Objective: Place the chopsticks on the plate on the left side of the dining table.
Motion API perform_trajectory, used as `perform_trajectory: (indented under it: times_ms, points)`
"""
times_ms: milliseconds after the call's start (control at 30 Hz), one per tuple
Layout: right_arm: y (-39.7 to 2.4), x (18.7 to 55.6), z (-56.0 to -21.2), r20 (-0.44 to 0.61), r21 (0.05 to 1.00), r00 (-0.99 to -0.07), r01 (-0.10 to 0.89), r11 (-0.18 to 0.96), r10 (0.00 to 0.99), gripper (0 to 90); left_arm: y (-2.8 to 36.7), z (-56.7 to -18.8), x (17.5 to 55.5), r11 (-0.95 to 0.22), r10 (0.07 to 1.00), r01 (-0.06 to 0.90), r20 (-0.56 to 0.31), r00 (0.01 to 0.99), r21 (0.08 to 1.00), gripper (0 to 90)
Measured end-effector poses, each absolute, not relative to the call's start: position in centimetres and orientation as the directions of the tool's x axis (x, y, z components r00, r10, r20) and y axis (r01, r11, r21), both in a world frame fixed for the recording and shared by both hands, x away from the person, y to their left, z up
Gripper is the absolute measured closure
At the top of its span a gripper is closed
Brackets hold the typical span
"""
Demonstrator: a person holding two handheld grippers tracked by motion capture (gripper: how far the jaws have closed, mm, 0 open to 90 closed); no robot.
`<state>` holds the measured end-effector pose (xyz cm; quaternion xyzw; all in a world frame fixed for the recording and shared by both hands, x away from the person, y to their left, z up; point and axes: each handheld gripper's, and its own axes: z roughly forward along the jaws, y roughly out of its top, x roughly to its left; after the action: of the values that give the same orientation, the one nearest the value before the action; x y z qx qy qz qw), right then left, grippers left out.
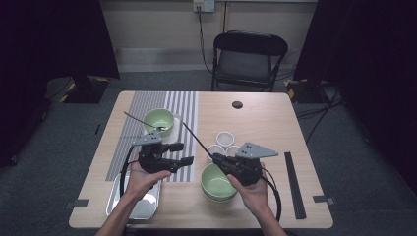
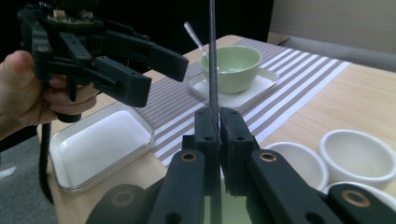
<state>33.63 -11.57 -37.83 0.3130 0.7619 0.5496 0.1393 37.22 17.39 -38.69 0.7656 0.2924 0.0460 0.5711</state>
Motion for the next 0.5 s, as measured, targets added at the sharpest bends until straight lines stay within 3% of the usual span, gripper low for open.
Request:
perform_trajectory:
  times_ms: [233,500]
  points:
    - [-9.9,33.0,-38.4,0.143,0.922,-0.796,0.323,0.213,0.589,86.7,17.9,-39.0,37.3,-0.108,0.489,0.422,-0.321,0.811,0.9,42.9]
    - [-8.8,32.5,-38.3,0.137,0.925,-0.814,0.31,0.222,0.565,86.7,17.8,-38.6,36.9,-0.082,0.471,0.414,-0.331,0.818,0.906,51.0]
